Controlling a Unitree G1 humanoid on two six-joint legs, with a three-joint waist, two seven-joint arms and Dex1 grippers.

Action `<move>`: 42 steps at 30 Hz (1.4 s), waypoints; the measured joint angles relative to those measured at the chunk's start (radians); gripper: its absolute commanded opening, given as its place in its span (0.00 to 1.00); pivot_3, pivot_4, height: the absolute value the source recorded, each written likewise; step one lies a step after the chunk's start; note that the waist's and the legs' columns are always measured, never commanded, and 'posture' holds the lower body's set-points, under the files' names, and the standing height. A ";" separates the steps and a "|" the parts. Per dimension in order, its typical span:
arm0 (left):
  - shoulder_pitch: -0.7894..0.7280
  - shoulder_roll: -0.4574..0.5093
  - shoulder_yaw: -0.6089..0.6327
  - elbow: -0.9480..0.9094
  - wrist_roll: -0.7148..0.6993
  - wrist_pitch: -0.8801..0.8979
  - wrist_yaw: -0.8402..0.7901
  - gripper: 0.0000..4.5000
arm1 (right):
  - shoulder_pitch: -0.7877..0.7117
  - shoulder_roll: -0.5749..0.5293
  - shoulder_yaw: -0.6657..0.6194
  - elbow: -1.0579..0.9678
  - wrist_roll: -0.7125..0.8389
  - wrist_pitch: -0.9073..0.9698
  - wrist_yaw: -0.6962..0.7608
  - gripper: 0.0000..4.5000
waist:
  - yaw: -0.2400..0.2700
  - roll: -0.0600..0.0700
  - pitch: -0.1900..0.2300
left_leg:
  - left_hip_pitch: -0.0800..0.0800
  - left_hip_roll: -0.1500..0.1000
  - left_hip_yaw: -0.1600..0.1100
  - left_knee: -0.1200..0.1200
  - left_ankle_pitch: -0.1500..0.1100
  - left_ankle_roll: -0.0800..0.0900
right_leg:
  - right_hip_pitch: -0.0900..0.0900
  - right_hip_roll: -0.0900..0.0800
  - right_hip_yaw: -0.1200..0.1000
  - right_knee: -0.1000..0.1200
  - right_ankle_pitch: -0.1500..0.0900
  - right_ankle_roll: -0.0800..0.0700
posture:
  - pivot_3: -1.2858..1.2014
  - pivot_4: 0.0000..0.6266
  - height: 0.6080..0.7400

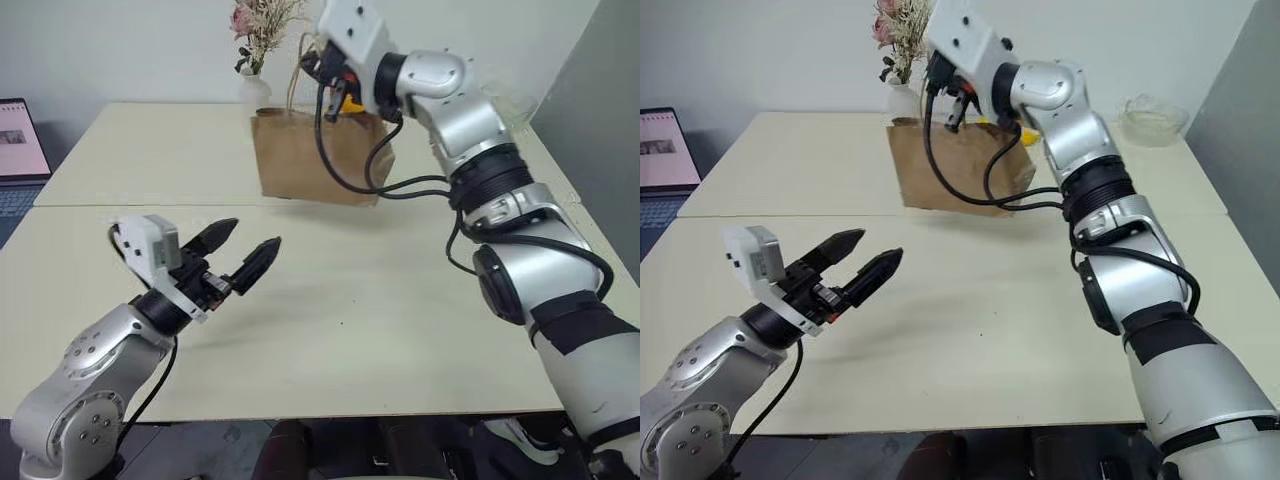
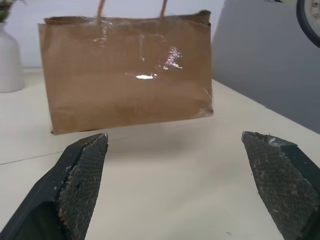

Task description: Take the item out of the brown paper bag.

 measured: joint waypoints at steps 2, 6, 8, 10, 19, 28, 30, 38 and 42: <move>0.019 0.000 0.010 -0.010 0.002 -0.016 0.008 1.00 | 0.000 0.025 0.002 0.053 -0.010 -0.038 -0.011 0.01 | -0.001 0.000 0.000 | 0.000 0.000 0.000 0.000 0.000 0.000 | 0.000 0.000 0.000 0.000 0.000 0.000 | 0.52 0.24 1.00; 0.056 0.000 0.023 -0.016 0.016 -0.027 0.010 1.00 | 0.000 0.049 0.014 0.106 -0.038 -0.079 -0.023 0.01 | -0.002 0.000 0.000 | 0.000 0.000 0.000 0.000 0.000 0.000 | 0.000 0.000 0.000 0.000 0.000 0.000 | 0.52 0.24 1.00; 0.073 -0.001 0.023 -0.016 0.025 -0.033 0.011 1.00 | 0.000 0.055 0.019 0.128 -0.049 -0.099 -0.032 0.01 | -0.002 0.000 0.000 | 0.000 0.000 0.000 0.000 0.000 0.000 | 0.000 0.000 0.000 0.000 0.000 0.000 | 0.52 0.24 1.00; 0.075 -0.001 0.023 -0.018 0.029 -0.042 0.016 1.00 | 0.000 0.059 0.021 0.142 -0.065 -0.114 -0.035 0.01 | -0.002 0.000 0.000 | 0.000 0.000 0.000 0.000 0.000 0.000 | 0.000 0.000 0.000 0.000 0.000 0.000 | 0.52 0.24 1.00; 0.052 0.003 -0.008 -0.023 0.038 -0.046 0.024 1.00 | 0.010 0.050 0.050 0.171 -0.144 -0.162 -0.075 0.01 | -0.004 0.000 0.000 | 0.000 0.000 0.000 0.000 0.000 0.000 | 0.000 0.000 0.000 0.001 0.000 0.000 | 0.52 0.24 1.00; 0.005 0.019 -0.027 -0.011 0.043 -0.046 0.007 1.00 | 0.033 0.024 0.064 0.207 -0.208 -0.167 -0.121 0.01 | -0.007 0.000 0.000 | 0.001 0.001 0.000 0.000 0.000 0.000 | 0.000 0.000 0.000 0.001 0.000 0.000 | 0.52 0.24 1.00; -0.004 0.020 -0.030 -0.007 0.044 -0.046 0.005 1.00 | 0.033 0.021 0.066 0.207 -0.212 -0.160 -0.120 0.01 | -0.007 0.000 0.000 | 0.001 0.000 0.000 0.000 0.000 0.000 | 0.000 0.000 0.000 0.001 0.000 0.000 | 0.52 0.24 1.00; -0.019 0.032 -0.038 0.021 0.058 -0.046 -0.007 1.00 | 0.033 -0.012 0.073 0.204 -0.228 -0.133 -0.082 0.01 | -0.007 0.000 0.000 | 0.001 0.000 0.000 0.000 0.000 0.000 | 0.000 0.000 0.000 0.001 0.000 0.000 | 0.52 0.24 1.00; -0.043 0.032 -0.046 0.027 0.061 -0.046 -0.014 1.00 | 0.033 -0.014 0.068 0.184 -0.227 -0.124 -0.057 0.01 | -0.007 0.000 0.000 | 0.001 0.000 0.000 0.000 0.000 0.000 | 0.000 0.000 0.000 0.001 0.000 0.000 | 0.52 0.24 1.00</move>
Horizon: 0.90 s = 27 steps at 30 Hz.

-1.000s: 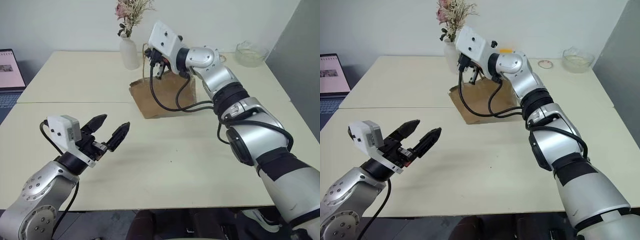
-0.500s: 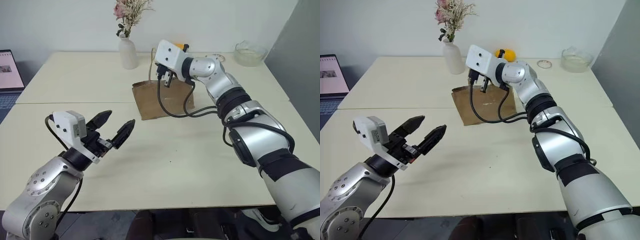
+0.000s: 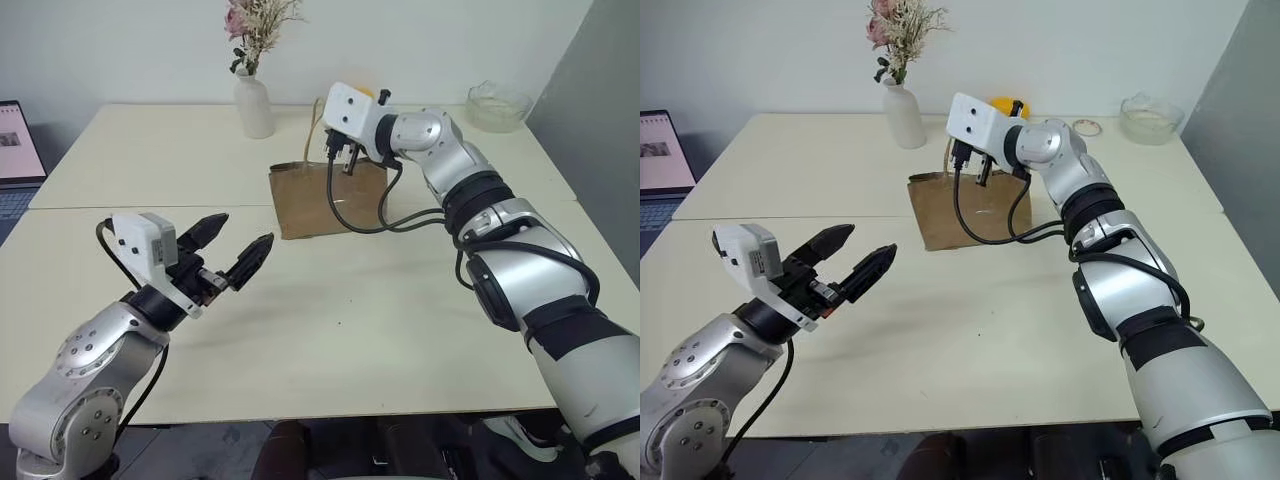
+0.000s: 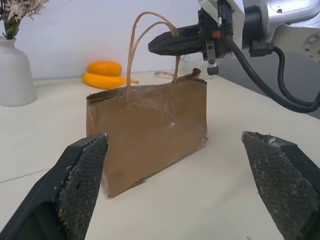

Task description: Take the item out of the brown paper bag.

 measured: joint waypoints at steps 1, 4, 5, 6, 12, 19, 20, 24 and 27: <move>-0.002 0.000 -0.001 0.001 0.001 0.000 0.000 1.00 | 0.000 0.000 -0.001 -0.008 0.001 0.003 0.005 0.01 | 0.000 0.000 0.000 | 0.000 0.000 0.000 0.000 0.000 0.000 | 0.000 0.000 0.000 0.000 0.000 0.000 | 0.52 0.24 1.00; -0.006 0.000 -0.006 0.003 0.004 0.000 -0.001 1.00 | 0.000 -0.005 -0.005 -0.031 0.007 0.011 0.028 0.01 | 0.000 0.000 0.000 | 0.000 0.000 0.000 0.000 0.000 0.000 | 0.000 0.000 0.000 0.000 0.000 0.000 | 0.52 0.24 1.00; -0.012 0.000 -0.009 0.005 0.004 0.000 -0.002 1.00 | 0.000 -0.007 -0.008 -0.041 0.011 0.016 0.036 0.01 | 0.000 0.000 0.000 | 0.000 0.000 0.000 0.000 0.000 0.000 | 0.000 0.000 0.000 0.000 0.000 0.000 | 0.52 0.24 1.00; -0.018 0.000 -0.010 0.006 0.004 0.000 -0.003 1.00 | 0.000 -0.010 -0.009 -0.051 0.015 0.020 0.043 0.01 | 0.000 0.000 0.000 | 0.000 0.000 0.000 0.000 0.000 0.000 | 0.000 0.000 0.000 0.000 0.000 0.000 | 0.52 0.24 1.00; -0.033 0.006 -0.019 0.026 0.008 0.000 -0.015 1.00 | 0.001 -0.018 -0.009 -0.065 0.026 0.042 0.045 0.01 | 0.000 0.000 0.000 | 0.000 0.000 0.000 0.000 0.000 0.000 | 0.000 0.000 0.000 0.000 0.000 0.000 | 0.52 0.24 1.00; -0.036 0.013 -0.020 0.028 0.016 0.000 -0.026 1.00 | 0.027 -0.031 0.003 -0.065 0.019 0.057 0.068 0.14 | 0.000 0.000 0.000 | 0.000 0.000 0.000 0.000 0.000 0.000 | 0.000 0.000 0.000 0.000 0.000 0.000 | 0.52 0.24 1.00; -0.036 0.017 -0.020 0.030 0.017 0.000 -0.027 1.00 | 0.031 -0.034 0.005 -0.065 0.018 0.058 0.074 0.21 | 0.000 0.000 0.000 | 0.000 0.000 0.000 0.000 0.000 0.000 | 0.000 0.000 0.000 0.000 0.000 0.000 | 0.52 0.24 1.00; -0.048 0.029 -0.020 0.049 0.024 0.000 -0.044 1.00 | 0.034 -0.041 0.009 -0.071 0.020 0.066 0.110 0.52 | 0.000 0.000 0.000 | 0.000 0.000 0.000 0.000 0.000 0.000 | 0.000 0.000 0.000 0.001 0.000 0.000 | 0.52 0.24 1.00; -0.074 0.036 -0.020 0.068 0.032 -0.003 -0.053 1.00 | 0.034 -0.046 0.008 -0.087 0.026 0.077 0.130 0.77 | 0.000 0.000 0.000 | 0.000 0.000 0.000 0.000 0.000 0.000 | 0.000 0.000 0.000 0.001 0.000 0.000 | 0.52 0.24 1.00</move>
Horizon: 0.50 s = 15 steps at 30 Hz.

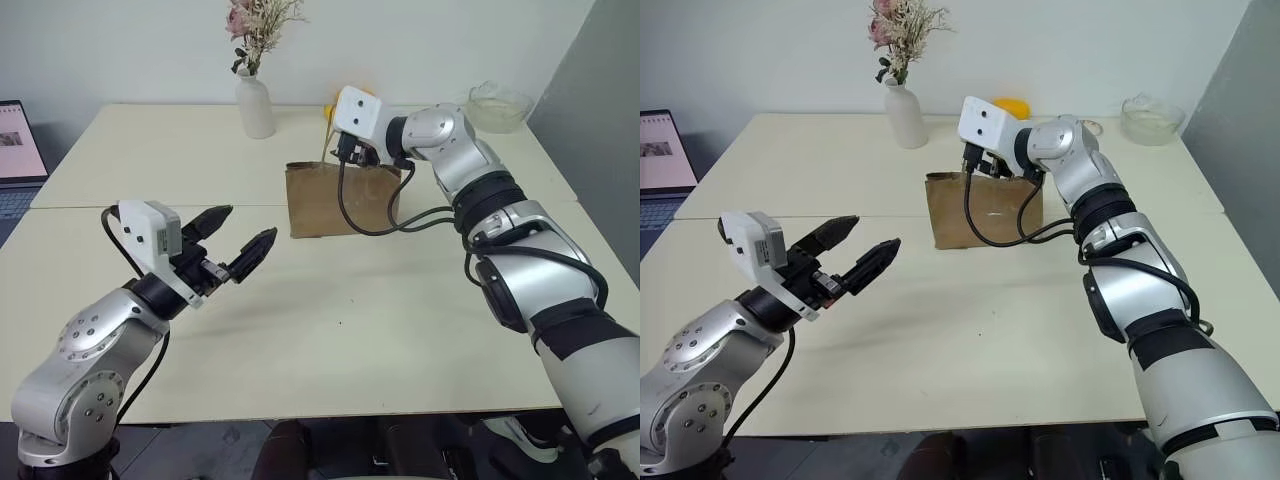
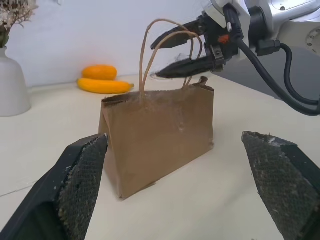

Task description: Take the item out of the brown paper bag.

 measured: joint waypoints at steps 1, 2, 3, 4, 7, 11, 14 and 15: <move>-0.011 0.003 0.000 0.008 0.003 0.000 -0.009 1.00 | 0.001 -0.008 0.000 -0.007 0.003 0.003 0.009 0.85 | 0.000 0.000 0.000 | 0.000 0.000 0.000 0.000 0.000 0.000 | 0.000 0.000 0.000 0.000 0.000 0.000 | 0.52 0.24 1.00; -0.017 0.008 0.000 0.015 0.007 -0.002 -0.015 1.00 | 0.002 -0.019 -0.001 -0.013 0.004 0.008 0.019 0.92 | 0.000 0.000 0.000 | 0.000 0.000 0.000 0.000 0.000 0.000 | 0.000 0.000 0.000 0.000 0.000 0.000 | 0.52 0.24 1.00; -0.024 0.011 0.000 0.020 0.010 -0.005 -0.020 1.00 | 0.006 -0.031 -0.005 -0.024 0.005 0.016 0.027 0.99 | 0.001 0.000 0.000 | 0.000 0.000 0.000 0.000 0.000 0.000 | 0.000 0.000 0.000 0.000 0.000 0.000 | 0.52 0.24 1.00; -0.042 0.015 -0.004 0.032 0.015 -0.007 -0.029 1.00 | 0.015 -0.048 -0.016 -0.041 0.013 0.033 0.036 0.99 | 0.004 0.000 0.000 | 0.000 0.000 0.000 0.000 0.000 0.000 | 0.000 0.000 0.000 0.000 0.000 0.000 | 0.52 0.24 1.00; -0.123 0.038 -0.026 0.074 0.041 -0.012 -0.048 1.00 | 0.085 -0.128 -0.080 -0.138 0.080 0.128 0.077 0.99 | 0.020 -0.001 0.000 | -0.001 -0.001 -0.001 0.001 0.000 0.000 | 0.002 0.000 -0.001 -0.001 0.000 0.000 | 0.52 0.24 1.00; -0.219 0.051 -0.065 0.152 0.100 -0.022 -0.061 1.00 | 0.287 -0.217 -0.187 -0.430 0.168 0.255 0.077 0.99 | 0.026 -0.001 -0.001 | -0.001 -0.001 -0.001 0.001 0.000 0.000 | 0.002 0.000 -0.001 -0.001 0.000 0.000 | 0.52 0.24 1.00; -0.322 0.044 -0.111 0.276 0.173 -0.056 -0.073 0.91 | 0.533 -0.249 -0.295 -0.814 0.263 0.442 0.045 1.00 | 0.029 -0.001 -0.001 | -0.001 0.000 -0.001 0.000 0.000 0.000 | 0.001 0.000 -0.002 0.000 0.000 0.000 | 0.52 0.24 1.00; -0.363 0.045 -0.135 0.328 0.199 -0.067 -0.087 0.86 | 0.618 -0.254 -0.338 -0.952 0.306 0.520 0.037 1.00 | 0.030 -0.001 -0.001 | -0.001 0.000 -0.002 0.000 0.000 0.000 | 0.001 0.000 -0.002 0.000 0.000 0.000 | 0.52 0.24 1.00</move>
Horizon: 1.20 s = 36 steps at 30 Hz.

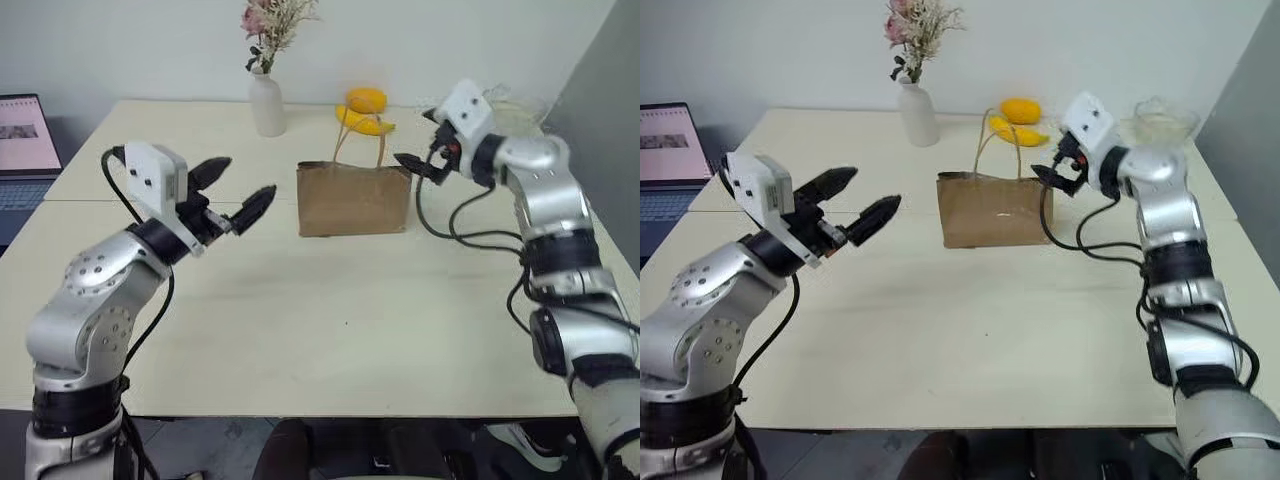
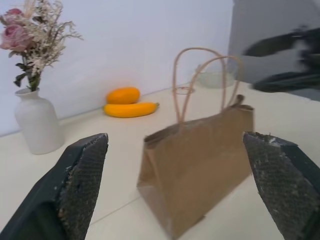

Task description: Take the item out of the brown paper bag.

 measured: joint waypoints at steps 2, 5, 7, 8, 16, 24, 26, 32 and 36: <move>-0.075 0.003 -0.034 0.111 0.047 -0.031 -0.042 0.72 | 0.151 0.004 -0.054 -0.249 0.085 0.135 -0.014 1.00 | 0.002 0.000 0.000 | 0.000 0.000 0.000 0.000 0.000 0.000 | 0.000 0.000 -0.001 0.000 0.000 0.000 | 0.52 0.24 1.00; -0.251 -0.023 -0.115 0.356 0.125 -0.107 -0.142 0.52 | 0.395 0.037 -0.098 -0.591 0.195 0.251 -0.047 1.00 | -0.002 0.000 0.000 | 0.001 0.000 0.000 0.001 0.000 0.000 | 0.001 0.002 0.000 0.001 0.000 0.000 | 0.52 0.24 1.00; -0.392 -0.045 -0.158 0.582 0.186 -0.188 -0.219 0.37 | 0.518 0.103 -0.074 -0.757 0.254 0.316 -0.097 1.00 | -0.006 0.000 0.000 | 0.002 0.000 0.002 0.002 0.000 0.000 | 0.001 0.009 0.000 0.000 -0.002 0.003 | 0.52 0.24 1.00; -0.454 -0.056 -0.171 0.690 0.218 -0.231 -0.247 0.31 | 0.567 0.122 -0.044 -0.812 0.274 0.332 -0.111 1.00 | -0.010 0.000 0.000 | 0.003 -0.001 0.002 0.002 0.000 0.000 | 0.001 0.009 0.000 0.001 -0.002 0.004 | 0.52 0.24 1.00; -0.813 -0.165 -0.256 1.470 0.487 -0.588 -0.315 0.10 | 0.769 0.159 0.082 -0.971 0.288 0.355 -0.247 1.00 | -0.019 -0.001 0.000 | 0.002 -0.001 0.006 0.005 0.000 0.001 | 0.001 0.011 0.000 0.001 -0.001 0.007 | 0.52 0.24 1.00; -0.870 -0.224 -0.284 1.612 0.628 -0.693 -0.389 0.10 | 0.815 0.149 0.097 -1.018 0.303 0.377 -0.333 1.00 | -0.020 -0.001 0.000 | 0.000 0.000 0.007 0.005 0.000 0.001 | 0.000 0.011 0.001 -0.001 -0.001 0.007 | 0.52 0.24 1.00; -0.875 -0.219 -0.282 1.612 0.638 -0.692 -0.473 0.10 | 0.843 0.123 0.075 -1.041 0.327 0.380 -0.331 1.00 | -0.020 -0.001 0.000 | 0.000 0.000 0.007 0.005 0.000 0.001 | 0.000 0.011 0.000 -0.001 -0.001 0.007 | 0.52 0.24 1.00; -0.877 -0.194 -0.277 1.608 0.647 -0.658 -0.668 0.10 | 0.869 0.053 0.019 -1.048 0.378 0.380 -0.307 1.00 | -0.020 -0.001 -0.001 | 0.001 -0.001 0.008 0.006 0.000 0.001 | 0.001 0.011 0.000 0.000 -0.001 0.007 | 0.52 0.24 1.00; -0.868 -0.193 -0.280 1.600 0.652 -0.634 -0.764 0.10 | 0.850 0.020 0.001 -1.043 0.410 0.375 -0.294 1.00 | -0.020 -0.002 -0.001 | 0.001 -0.001 0.008 0.007 0.000 0.001 | 0.002 0.011 0.000 0.001 -0.001 0.007 | 0.52 0.24 1.00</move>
